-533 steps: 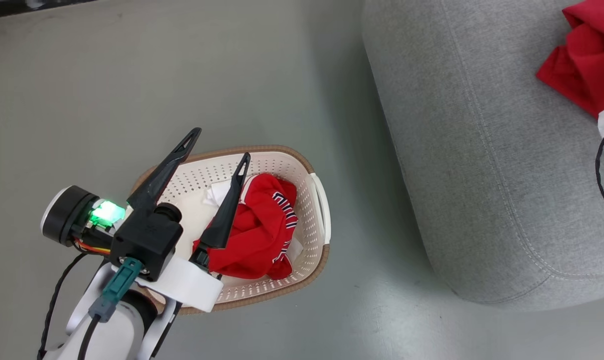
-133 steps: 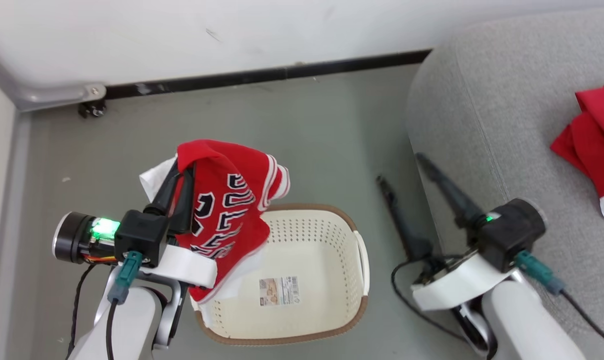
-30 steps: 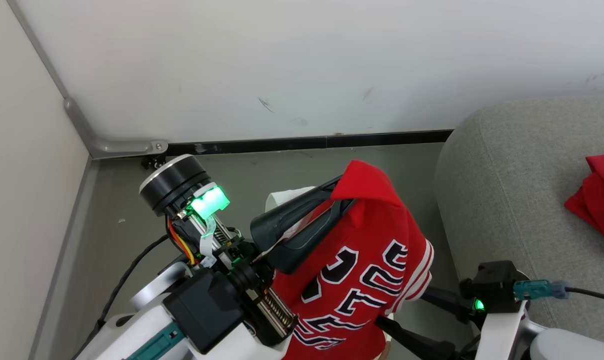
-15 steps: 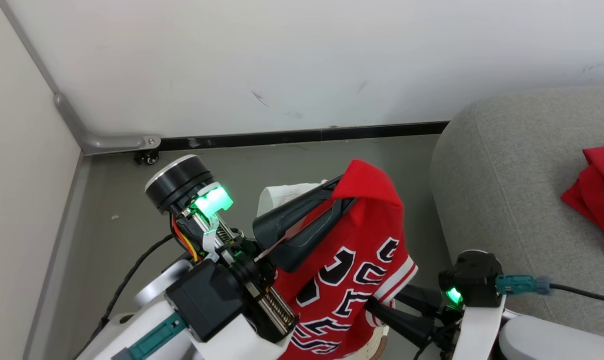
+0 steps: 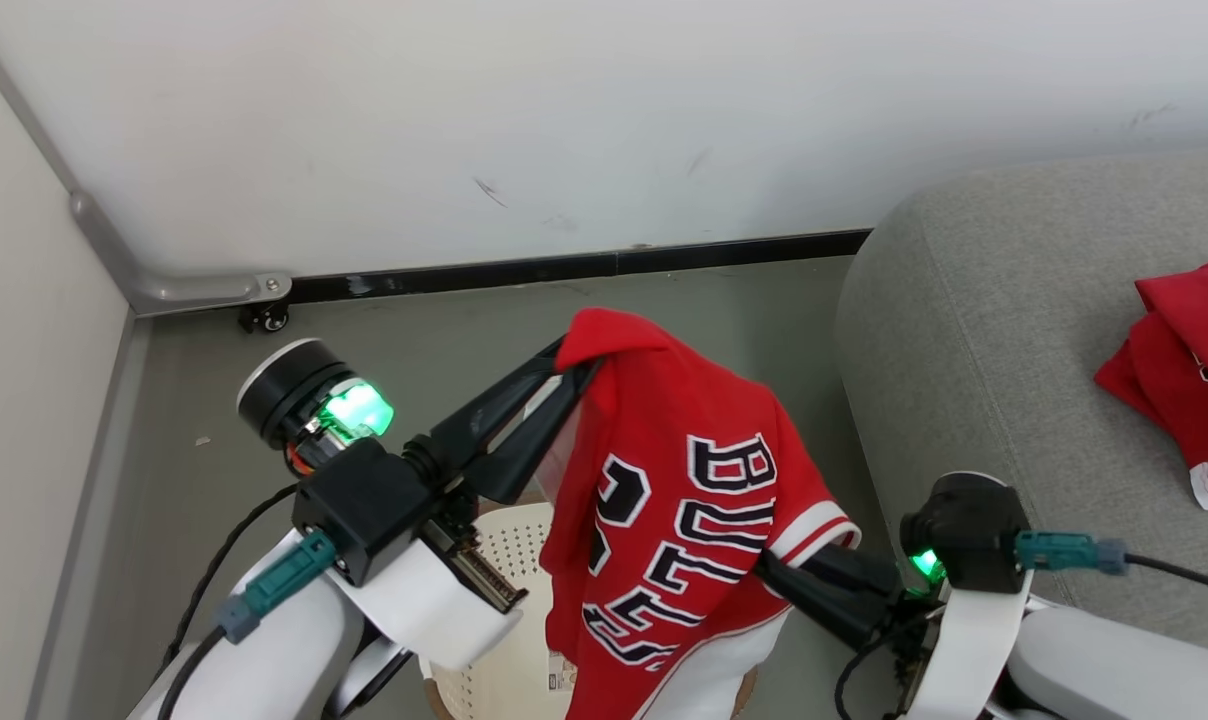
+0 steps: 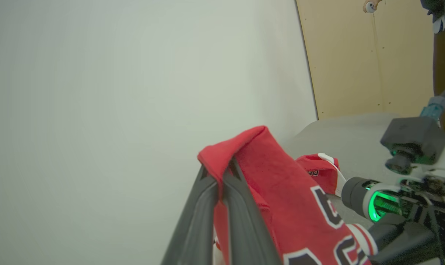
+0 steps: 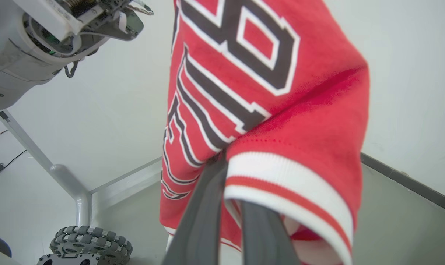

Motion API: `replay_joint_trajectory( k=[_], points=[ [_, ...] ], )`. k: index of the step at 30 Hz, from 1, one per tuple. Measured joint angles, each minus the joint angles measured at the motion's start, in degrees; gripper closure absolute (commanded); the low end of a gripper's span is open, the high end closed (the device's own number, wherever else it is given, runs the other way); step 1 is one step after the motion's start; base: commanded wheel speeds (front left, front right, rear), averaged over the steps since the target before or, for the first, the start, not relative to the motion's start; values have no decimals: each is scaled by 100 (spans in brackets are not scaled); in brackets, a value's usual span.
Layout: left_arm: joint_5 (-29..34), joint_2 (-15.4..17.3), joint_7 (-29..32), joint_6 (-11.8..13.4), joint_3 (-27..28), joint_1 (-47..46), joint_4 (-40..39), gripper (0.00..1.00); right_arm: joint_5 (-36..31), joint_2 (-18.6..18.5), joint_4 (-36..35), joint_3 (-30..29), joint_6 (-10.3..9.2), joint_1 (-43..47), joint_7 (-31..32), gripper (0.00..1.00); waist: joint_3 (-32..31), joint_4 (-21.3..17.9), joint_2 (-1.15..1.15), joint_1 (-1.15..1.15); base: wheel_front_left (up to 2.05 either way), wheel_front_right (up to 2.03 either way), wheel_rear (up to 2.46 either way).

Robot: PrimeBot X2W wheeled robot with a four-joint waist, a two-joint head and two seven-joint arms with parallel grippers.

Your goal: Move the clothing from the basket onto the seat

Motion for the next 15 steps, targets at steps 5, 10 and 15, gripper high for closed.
replay_joint_trajectory(
  k=[5,10,15],
  points=[
    [-234,71,53,88,134,222,407,100,9,-119,62,-227,0,10,-45,100,-3,-103,0,0,0,0,0],
    [-401,112,105,142,237,442,831,100,62,-188,41,-558,0,72,-46,100,-27,-218,0,0,0,0,0],
    [-573,127,160,161,288,635,1155,100,166,-196,-166,-1277,0,229,-51,100,-58,-344,0,0,0,0,0]
  ],
)
